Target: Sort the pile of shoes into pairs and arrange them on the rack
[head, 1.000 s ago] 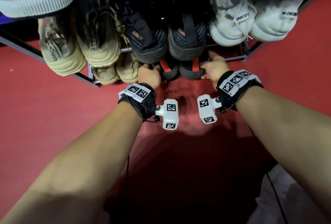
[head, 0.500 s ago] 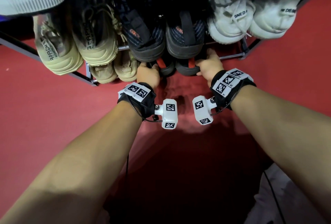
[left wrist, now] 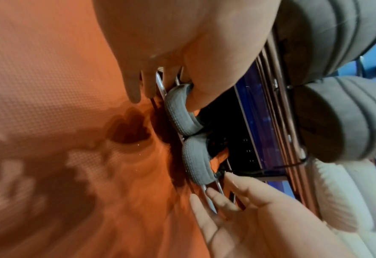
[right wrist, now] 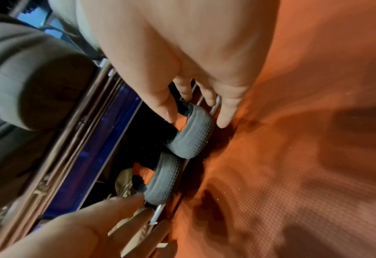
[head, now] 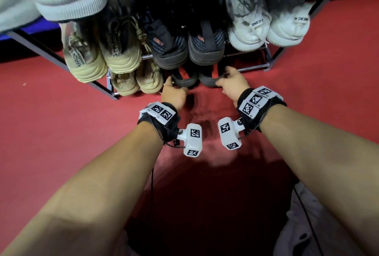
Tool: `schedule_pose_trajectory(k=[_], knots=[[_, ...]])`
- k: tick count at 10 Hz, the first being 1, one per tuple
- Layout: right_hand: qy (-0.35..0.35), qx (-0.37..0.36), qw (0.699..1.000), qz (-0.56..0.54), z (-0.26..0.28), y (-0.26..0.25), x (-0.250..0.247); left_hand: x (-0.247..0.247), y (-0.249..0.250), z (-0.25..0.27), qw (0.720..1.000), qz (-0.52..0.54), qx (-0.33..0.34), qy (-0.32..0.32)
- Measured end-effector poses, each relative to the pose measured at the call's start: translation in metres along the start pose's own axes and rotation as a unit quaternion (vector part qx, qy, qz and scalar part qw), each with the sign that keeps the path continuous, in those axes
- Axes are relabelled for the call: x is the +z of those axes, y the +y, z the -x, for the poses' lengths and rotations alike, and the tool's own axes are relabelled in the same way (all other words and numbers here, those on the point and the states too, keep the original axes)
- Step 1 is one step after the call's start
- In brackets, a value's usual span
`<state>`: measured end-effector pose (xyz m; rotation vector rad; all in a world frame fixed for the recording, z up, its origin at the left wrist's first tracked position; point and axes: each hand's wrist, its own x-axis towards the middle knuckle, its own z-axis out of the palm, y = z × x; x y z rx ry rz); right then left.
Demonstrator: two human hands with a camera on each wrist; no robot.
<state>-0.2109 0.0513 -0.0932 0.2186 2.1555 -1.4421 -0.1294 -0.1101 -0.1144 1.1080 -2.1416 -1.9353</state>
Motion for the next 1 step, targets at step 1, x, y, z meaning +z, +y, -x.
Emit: schedule_pose_trajectory(k=[1], knots=[[0.024, -0.006, 1.000, -0.006, 0.0231, -0.0025, -0.0015, -0.0036, 0.0007, 0.0164, 0.999, -0.042, -0.012, 0.019]])
